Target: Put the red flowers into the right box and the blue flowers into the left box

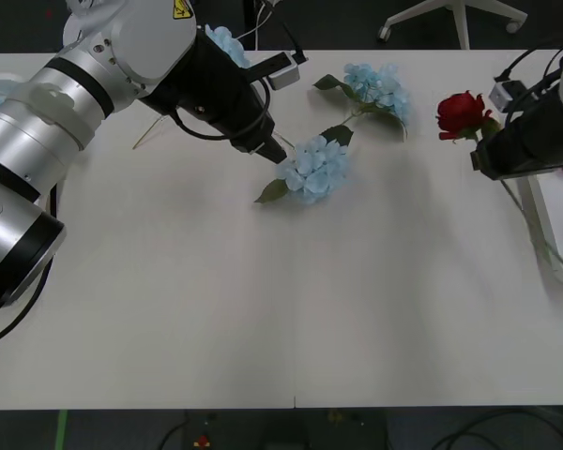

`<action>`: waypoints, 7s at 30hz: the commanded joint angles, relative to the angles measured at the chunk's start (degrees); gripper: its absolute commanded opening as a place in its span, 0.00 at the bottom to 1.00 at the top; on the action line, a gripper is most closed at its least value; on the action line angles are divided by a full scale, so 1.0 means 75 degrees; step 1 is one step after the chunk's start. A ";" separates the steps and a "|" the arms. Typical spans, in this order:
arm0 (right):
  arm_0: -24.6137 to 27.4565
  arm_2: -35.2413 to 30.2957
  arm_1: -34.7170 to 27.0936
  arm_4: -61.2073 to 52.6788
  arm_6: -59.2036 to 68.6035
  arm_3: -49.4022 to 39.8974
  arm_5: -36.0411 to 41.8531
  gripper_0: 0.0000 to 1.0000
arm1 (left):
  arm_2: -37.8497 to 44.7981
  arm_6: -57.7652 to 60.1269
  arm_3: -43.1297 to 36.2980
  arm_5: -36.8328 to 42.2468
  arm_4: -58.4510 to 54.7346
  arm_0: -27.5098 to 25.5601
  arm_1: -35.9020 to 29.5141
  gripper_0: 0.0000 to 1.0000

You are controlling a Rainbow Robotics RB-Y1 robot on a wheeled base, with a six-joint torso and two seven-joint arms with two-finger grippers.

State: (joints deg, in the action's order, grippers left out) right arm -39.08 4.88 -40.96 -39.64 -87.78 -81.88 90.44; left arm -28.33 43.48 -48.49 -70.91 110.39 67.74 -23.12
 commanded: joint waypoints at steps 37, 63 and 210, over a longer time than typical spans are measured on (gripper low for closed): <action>-0.2172 0.0486 -0.0714 0.4020 -0.1058 0.7589 -0.6270 0.00 | -0.2175 0.0449 -0.1234 0.1088 -0.3328 -0.0103 -0.0551 0.00; -0.2149 -0.0663 -0.1511 0.0551 -0.2394 0.5363 -0.2215 0.85 | 0.1422 0.2031 -0.4844 -0.1197 -0.4641 -0.4368 -0.5742 0.00; -0.5067 0.3615 0.2356 0.1324 -0.0038 0.7507 -0.4547 0.95 | 0.5219 0.2160 0.0512 0.0490 0.2016 -0.3982 -0.5250 0.00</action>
State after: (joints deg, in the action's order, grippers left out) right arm -73.89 32.69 -21.77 -32.00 -84.76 -25.12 56.18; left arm 13.57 57.67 -46.20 -69.98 124.79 37.54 -59.94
